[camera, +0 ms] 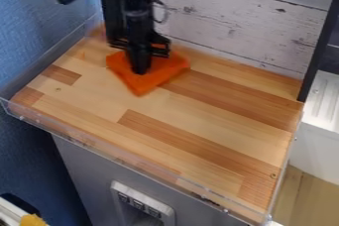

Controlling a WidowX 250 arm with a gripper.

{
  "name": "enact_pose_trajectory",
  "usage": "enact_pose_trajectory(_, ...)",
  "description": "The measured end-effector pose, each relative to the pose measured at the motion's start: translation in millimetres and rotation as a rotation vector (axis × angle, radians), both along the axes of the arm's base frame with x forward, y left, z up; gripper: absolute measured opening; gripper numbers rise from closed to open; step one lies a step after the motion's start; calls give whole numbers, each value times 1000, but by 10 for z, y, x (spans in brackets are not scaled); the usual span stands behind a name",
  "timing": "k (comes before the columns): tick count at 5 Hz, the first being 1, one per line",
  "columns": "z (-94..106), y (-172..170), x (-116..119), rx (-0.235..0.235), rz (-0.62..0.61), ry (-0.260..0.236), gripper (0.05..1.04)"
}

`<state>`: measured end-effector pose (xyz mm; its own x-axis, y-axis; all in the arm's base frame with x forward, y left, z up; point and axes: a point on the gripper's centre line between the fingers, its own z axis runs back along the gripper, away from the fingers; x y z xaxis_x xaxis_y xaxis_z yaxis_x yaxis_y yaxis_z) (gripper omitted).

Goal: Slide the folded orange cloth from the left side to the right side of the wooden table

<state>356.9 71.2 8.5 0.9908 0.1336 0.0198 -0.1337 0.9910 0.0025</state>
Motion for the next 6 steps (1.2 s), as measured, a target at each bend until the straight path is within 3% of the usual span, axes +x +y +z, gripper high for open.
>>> enact_pose_trajectory(3,1,-911,-75,-4,-94,18,59)
enact_pose_trajectory(6,11,-1359,-15,-8,-123,28,84)
